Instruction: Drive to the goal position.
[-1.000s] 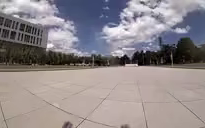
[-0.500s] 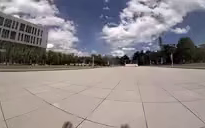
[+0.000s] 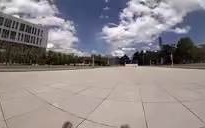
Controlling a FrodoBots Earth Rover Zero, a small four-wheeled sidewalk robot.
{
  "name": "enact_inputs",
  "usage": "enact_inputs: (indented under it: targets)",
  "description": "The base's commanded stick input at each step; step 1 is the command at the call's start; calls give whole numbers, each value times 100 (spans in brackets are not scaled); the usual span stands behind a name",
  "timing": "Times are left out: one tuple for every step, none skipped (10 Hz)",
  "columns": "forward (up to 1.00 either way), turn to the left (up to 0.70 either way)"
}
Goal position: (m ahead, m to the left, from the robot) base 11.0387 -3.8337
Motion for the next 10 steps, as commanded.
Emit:
enact_inputs:
  targets:
    - [6,0]
    - [6,0]
    - [6,0]
    - [6,0]
    - [6,0]
    - [6,0]
    - [6,0]
    - [6,0]
    - [6,0]
    - [6,0]
